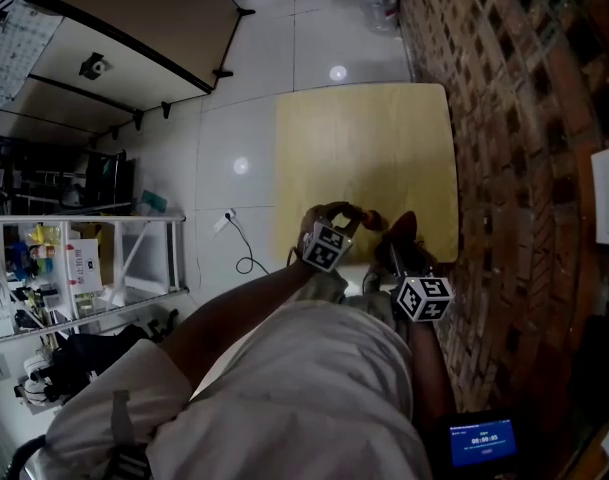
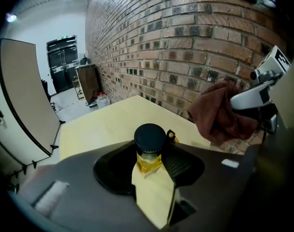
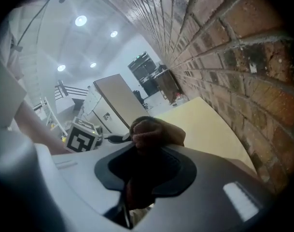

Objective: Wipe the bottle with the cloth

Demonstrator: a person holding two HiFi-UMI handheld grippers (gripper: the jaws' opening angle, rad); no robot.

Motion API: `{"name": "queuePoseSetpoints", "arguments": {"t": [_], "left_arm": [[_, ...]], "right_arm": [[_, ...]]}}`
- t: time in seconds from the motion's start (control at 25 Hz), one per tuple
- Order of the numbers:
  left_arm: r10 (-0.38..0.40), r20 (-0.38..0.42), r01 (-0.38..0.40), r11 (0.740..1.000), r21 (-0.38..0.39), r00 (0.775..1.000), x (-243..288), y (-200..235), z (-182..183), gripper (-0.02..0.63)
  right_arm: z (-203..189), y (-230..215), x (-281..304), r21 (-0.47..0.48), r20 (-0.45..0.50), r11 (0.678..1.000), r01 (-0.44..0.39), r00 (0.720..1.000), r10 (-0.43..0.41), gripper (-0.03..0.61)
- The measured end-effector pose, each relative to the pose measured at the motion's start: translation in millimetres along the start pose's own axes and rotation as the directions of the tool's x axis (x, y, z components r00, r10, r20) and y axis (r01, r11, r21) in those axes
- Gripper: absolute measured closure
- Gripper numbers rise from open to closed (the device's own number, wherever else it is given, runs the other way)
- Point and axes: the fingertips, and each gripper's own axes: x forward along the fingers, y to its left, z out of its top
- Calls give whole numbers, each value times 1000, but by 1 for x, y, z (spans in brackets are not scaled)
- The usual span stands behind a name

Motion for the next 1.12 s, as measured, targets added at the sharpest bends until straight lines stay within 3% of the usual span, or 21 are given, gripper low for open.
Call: {"name": "queuePoseSetpoints", "arguments": {"t": [0.44, 1.12], "left_arm": [[-63, -64, 71, 989, 132, 996, -3, -9, -2, 430], [-55, -103, 92, 914, 395, 993, -4, -36, -5, 410]], "right_arm": [[-20, -17, 10, 10, -40, 1000, 26, 999, -26, 490], [-50, -40, 21, 45, -114, 998, 49, 993, -43, 489]]}}
